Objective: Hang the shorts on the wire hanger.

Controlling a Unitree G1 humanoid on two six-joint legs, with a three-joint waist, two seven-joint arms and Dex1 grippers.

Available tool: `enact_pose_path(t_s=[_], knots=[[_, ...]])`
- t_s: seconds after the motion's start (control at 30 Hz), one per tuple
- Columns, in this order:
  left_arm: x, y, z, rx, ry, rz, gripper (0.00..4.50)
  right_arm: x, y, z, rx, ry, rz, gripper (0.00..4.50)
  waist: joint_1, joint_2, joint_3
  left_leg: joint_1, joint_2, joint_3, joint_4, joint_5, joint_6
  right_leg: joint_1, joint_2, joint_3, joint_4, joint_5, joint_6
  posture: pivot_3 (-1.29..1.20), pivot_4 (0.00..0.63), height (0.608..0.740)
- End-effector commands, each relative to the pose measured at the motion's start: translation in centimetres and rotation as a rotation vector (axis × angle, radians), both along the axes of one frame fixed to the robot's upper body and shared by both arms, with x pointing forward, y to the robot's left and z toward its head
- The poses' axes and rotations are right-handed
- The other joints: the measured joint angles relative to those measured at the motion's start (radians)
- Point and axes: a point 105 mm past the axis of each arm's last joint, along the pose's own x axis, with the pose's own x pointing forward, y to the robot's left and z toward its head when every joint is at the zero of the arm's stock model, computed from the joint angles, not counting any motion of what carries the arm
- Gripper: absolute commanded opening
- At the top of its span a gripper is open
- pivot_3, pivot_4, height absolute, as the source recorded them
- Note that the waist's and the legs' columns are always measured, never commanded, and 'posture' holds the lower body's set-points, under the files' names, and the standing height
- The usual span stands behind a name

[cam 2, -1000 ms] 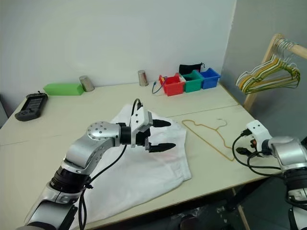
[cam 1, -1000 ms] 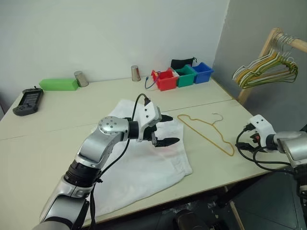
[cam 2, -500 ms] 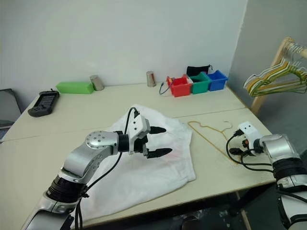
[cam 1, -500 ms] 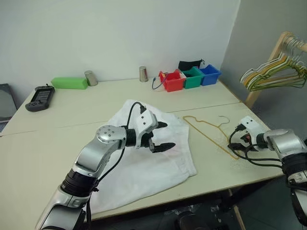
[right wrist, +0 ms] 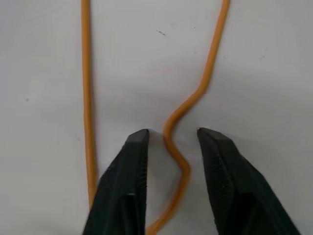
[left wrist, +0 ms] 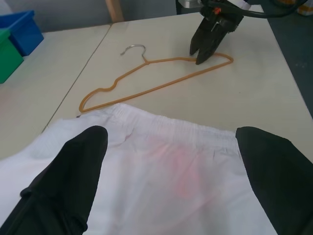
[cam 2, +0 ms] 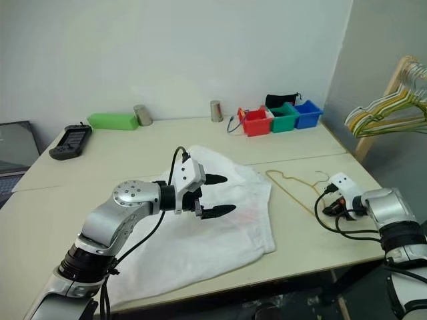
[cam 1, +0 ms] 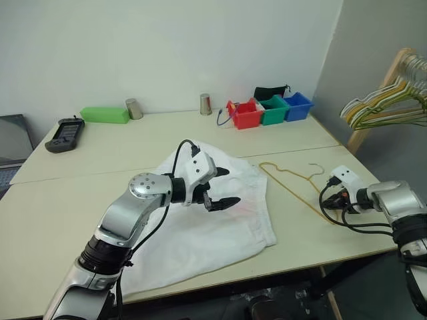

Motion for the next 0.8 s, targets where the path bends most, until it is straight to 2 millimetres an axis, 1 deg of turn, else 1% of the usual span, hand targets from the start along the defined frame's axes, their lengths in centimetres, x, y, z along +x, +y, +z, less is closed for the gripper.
enact_pose_path(t_s=[0.03, 0.1, 0.13, 0.3, 0.37, 0.43, 0.5, 0.57, 0.67, 0.77, 0.8], knots=[[0.1, 0.4, 1.3, -0.018, -0.047, 0.004, 4.50, -1.3, -1.4, -0.4, -0.019, 0.046, -0.023, 0.62, 0.007, 0.000, 0.000, 0.000, 0.000, 0.000, 0.000, 0.000, 0.000, 0.000, 0.000, 0.000, 0.000, 0.000, 0.000, -0.13, 0.006, 0.740], [0.1, 0.3, 1.3, -0.018, -0.051, 0.001, 4.50, -1.6, -1.5, -0.6, -0.017, 0.061, -0.020, 0.16, 0.011, 0.000, 0.000, 0.000, 0.000, -0.001, 0.000, 0.000, 0.000, 0.001, 0.000, -0.001, 0.000, 0.000, 0.000, -0.13, 0.006, 0.740], [0.2, 0.2, 1.3, -0.019, -0.052, 0.002, 4.50, -1.5, -1.5, -0.7, -0.023, 0.060, -0.016, 0.05, 0.012, 0.000, 0.000, 0.000, 0.000, -0.001, 0.000, 0.000, 0.000, 0.002, 0.000, -0.001, -0.001, 0.000, 0.000, -0.13, 0.000, 0.740], [0.7, 0.2, 1.6, -0.026, -0.067, 0.012, 4.50, -0.4, -1.3, -0.1, -0.043, -0.003, -0.002, 0.05, 0.008, -0.001, -0.001, 0.001, 0.000, -0.001, 0.000, 0.000, 0.000, 0.004, 0.000, -0.001, -0.001, -0.001, -0.001, -0.14, 0.000, 0.740], [1.0, 0.4, 1.7, -0.024, -0.077, 0.016, 4.50, 0.1, -1.5, 0.5, -0.132, -0.072, 0.088, 0.05, 0.006, -0.001, -0.001, 0.001, 0.000, -0.001, 0.000, 0.000, 0.000, 0.004, 0.000, -0.001, -0.001, -0.001, -0.001, -0.14, 0.000, 0.740], [1.9, 1.2, 2.3, -0.021, -0.096, 0.048, 4.50, 1.1, -1.7, 2.3, -0.349, -0.232, 0.290, 0.05, 0.004, -0.001, -0.001, 0.001, 0.000, -0.001, 0.000, 0.000, 0.000, 0.004, 0.000, 0.000, -0.001, -0.002, -0.001, -0.14, 0.000, 0.740], [3.0, 2.4, 3.1, -0.021, -0.113, 0.088, 4.50, 2.1, -0.9, 4.2, -0.486, -0.355, 0.443, 0.05, 0.004, 0.001, 0.001, 0.001, 0.000, -0.001, 0.000, 0.000, 0.000, 0.003, 0.000, -0.001, -0.001, -0.002, 0.000, -0.15, 0.000, 0.740], [4.1, 3.5, 4.2, -0.033, -0.125, 0.126, 4.50, 2.9, 0.2, 5.8, -0.540, -0.439, 0.538, 0.05, 0.000, 0.002, 0.001, 0.000, -0.001, 0.000, 0.000, 0.000, 0.000, 0.001, 0.000, 0.001, -0.001, -0.003, 0.001, -0.16, 0.000, 0.740], [5.8, 5.4, 6.4, -0.056, -0.142, 0.182, 4.50, 4.4, 2.4, 7.8, -0.676, -0.595, 0.694, 0.05, -0.017, 0.002, 0.002, 0.000, 0.000, 0.000, -0.001, 0.000, 0.000, 0.000, 0.001, 0.001, 0.000, -0.003, 0.000, -0.15, 0.000, 0.740], [6.6, 7.3, 8.4, -0.079, -0.145, 0.223, 4.50, 5.4, 4.0, 9.4, -0.785, -0.740, 0.790, 0.05, -0.031, 0.002, 0.002, 0.000, 0.000, -0.001, -0.002, 0.000, 0.000, -0.001, 0.001, 0.001, 0.001, -0.004, -0.001, -0.16, 0.000, 0.740], [6.8, 8.1, 9.2, -0.094, -0.133, 0.233, 4.50, 5.7, 4.8, 10.3, -0.823, -0.807, 0.813, 0.05, -0.031, 0.002, 0.002, 0.000, 0.000, -0.001, -0.002, 0.000, 0.000, -0.001, 0.001, 0.001, 0.001, -0.005, -0.001, -0.15, 0.000, 0.740]])
